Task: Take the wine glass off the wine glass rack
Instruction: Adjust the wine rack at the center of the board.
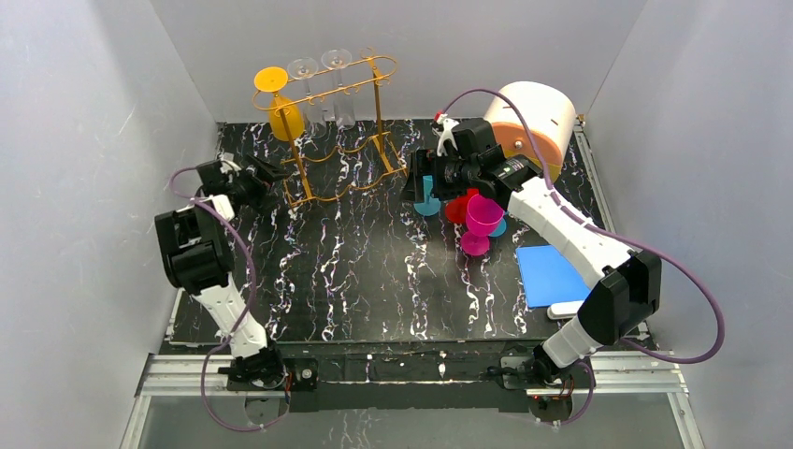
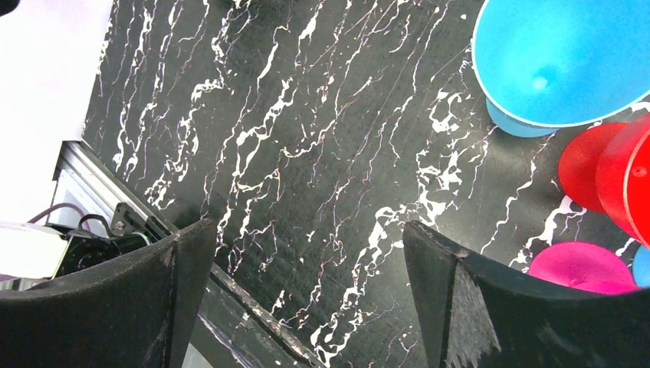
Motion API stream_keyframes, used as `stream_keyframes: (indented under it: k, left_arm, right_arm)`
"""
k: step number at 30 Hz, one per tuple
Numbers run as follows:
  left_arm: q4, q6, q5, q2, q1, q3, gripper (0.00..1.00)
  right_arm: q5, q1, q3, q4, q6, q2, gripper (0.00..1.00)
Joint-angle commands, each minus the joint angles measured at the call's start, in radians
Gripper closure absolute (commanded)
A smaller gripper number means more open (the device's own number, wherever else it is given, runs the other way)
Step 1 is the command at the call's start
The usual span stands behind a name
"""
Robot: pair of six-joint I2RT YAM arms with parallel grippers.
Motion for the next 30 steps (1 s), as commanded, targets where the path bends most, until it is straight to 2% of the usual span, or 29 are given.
stream_keyframes:
  k: [1, 8, 12, 18, 30]
  left_arm:
    - [0.091, -0.085, 0.008, 0.049, -0.059, 0.076, 0.03]
    - [0.078, -0.052, 0.003, 0.080, -0.085, 0.121, 0.05]
    - [-0.027, 0.018, -0.009, 0.082, -0.109, 0.116, 0.06]
    - [-0.096, 0.064, -0.056, 0.066, -0.140, 0.059, 0.08]
    - [-0.093, 0.098, -0.065, -0.093, -0.182, -0.149, 0.12]
  right_arm:
    - [0.030, -0.006, 0.008, -0.014, 0.001, -0.018, 0.01]
    - [0.042, -0.006, -0.019, -0.007, -0.002, -0.035, 0.01]
    - [0.040, -0.006, -0.017, -0.008, 0.000, -0.034, 0.01]
    - [0.038, -0.006, -0.021, -0.010, 0.002, -0.038, 0.01]
    - [0.031, -0.006, -0.027, -0.013, 0.018, -0.045, 0.01]
